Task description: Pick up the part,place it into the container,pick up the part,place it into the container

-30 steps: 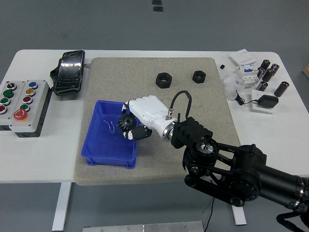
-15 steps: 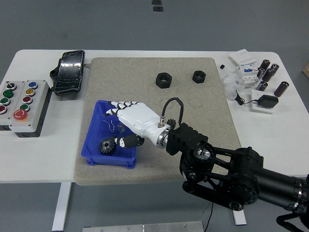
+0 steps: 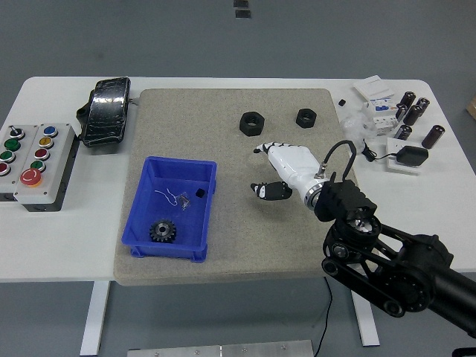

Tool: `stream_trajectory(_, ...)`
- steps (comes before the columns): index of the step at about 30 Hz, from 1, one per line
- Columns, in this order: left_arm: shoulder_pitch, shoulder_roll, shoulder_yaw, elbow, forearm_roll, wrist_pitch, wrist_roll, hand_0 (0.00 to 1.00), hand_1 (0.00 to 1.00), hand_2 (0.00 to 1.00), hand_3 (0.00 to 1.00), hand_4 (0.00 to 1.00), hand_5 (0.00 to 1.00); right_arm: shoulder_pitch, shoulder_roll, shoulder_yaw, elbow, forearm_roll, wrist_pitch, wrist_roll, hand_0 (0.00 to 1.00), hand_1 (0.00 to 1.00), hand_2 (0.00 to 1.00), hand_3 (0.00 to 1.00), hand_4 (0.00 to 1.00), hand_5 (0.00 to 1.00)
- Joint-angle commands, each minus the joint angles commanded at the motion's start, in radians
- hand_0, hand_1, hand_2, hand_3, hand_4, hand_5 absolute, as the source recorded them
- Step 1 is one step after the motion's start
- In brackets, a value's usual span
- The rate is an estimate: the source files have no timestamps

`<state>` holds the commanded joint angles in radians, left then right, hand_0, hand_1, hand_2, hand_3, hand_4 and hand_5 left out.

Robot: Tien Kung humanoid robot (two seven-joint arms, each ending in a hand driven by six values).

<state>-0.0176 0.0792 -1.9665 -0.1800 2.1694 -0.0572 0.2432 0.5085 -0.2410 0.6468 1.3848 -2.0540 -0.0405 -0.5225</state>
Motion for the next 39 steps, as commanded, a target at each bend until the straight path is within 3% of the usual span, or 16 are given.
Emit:
stream_trajectory(9, -0.001, -0.001, 0.001, 0.0, 0.005, -0.002, -0.001, 0.66, 0.564, 0.564, 0.625, 0.704, 0.38, 0.013, 0.02, -0.052, -0.052, 0.042, -0.004, 0.03, 0.641, 0.767, 0.817, 0.791, 0.85, 0.395)
stream_trajectory(10, 0.0, -0.001, 0.0, 0.0, 0.006, -0.002, -0.001, 0.66, 0.564, 0.564, 0.626, 0.702, 0.38, 0.017, 0.023, -0.055, -0.062, 0.039, -0.007, 0.034, 0.591, 0.675, 0.707, 0.733, 0.819, 0.405)
stream_trajectory(15, 0.0, 0.001, -0.004, 0.0, 0.007, -0.002, -0.004, 0.66, 0.564, 0.564, 0.626, 0.702, 0.38, 0.034, 0.028, -0.063, -0.105, 0.019, -0.016, 0.046, 0.591, 0.675, 0.707, 0.733, 0.819, 0.405)
stream_trajectory(16, 0.0, 0.001, -0.005, 0.0, 0.007, -0.002, -0.005, 0.66, 0.564, 0.566, 0.629, 0.699, 0.39, 0.036, 0.027, -0.065, -0.11, 0.017, -0.016, 0.047, 0.428, 0.555, 0.62, 0.682, 0.754, 0.418)
stream_trajectory(21, 0.0, 0.001, -0.008, 0.0, 0.009, -0.002, -0.005, 0.66, 0.564, 0.566, 0.629, 0.699, 0.39, 0.041, 0.02, -0.076, -0.129, 0.021, -0.021, 0.053, 0.428, 0.555, 0.62, 0.682, 0.754, 0.418)
stream_trajectory(22, -0.001, 0.001, -0.008, 0.0, 0.009, -0.003, -0.005, 0.66, 0.564, 0.568, 0.622, 0.705, 0.407, 0.042, 0.018, -0.079, -0.131, 0.023, -0.023, 0.054, 0.283, 0.46, 0.513, 0.642, 0.576, 0.219)
stream_trajectory(27, -0.004, 0.002, -0.006, 0.0, 0.004, -0.003, -0.007, 0.66, 0.564, 0.568, 0.622, 0.705, 0.407, 0.047, 0.009, -0.094, -0.14, 0.031, -0.03, 0.063, 0.283, 0.46, 0.513, 0.642, 0.576, 0.219)
stream_trajectory(28, -0.005, 0.003, -0.005, 0.0, 0.004, -0.003, -0.008, 0.66, 0.564, 0.567, 0.612, 0.702, 0.404, 0.047, 0.008, -0.096, -0.141, 0.032, -0.031, 0.064, 0.251, 0.414, 0.423, 0.586, 0.59, 0.151)
stream_trajectory(33, -0.004, 0.003, -0.005, 0.0, 0.002, -0.004, -0.008, 0.66, 0.564, 0.567, 0.612, 0.702, 0.404, 0.051, 0.009, -0.107, -0.147, 0.043, -0.033, 0.067, 0.251, 0.414, 0.423, 0.586, 0.59, 0.151)
stream_trajectory(34, -0.004, 0.003, -0.004, 0.0, 0.002, -0.004, -0.008, 0.66, 0.564, 0.567, 0.608, 0.706, 0.411, 0.052, 0.01, -0.109, -0.149, 0.045, -0.034, 0.068, 0.238, 0.401, 0.354, 0.538, 0.576, 0.141)
stream_trajectory(39, -0.005, 0.003, -0.002, 0.0, -0.003, -0.003, -0.009, 0.66, 0.564, 0.567, 0.608, 0.706, 0.411, 0.055, 0.017, -0.121, -0.154, 0.049, -0.036, 0.069, 0.238, 0.401, 0.354, 0.538, 0.576, 0.141)
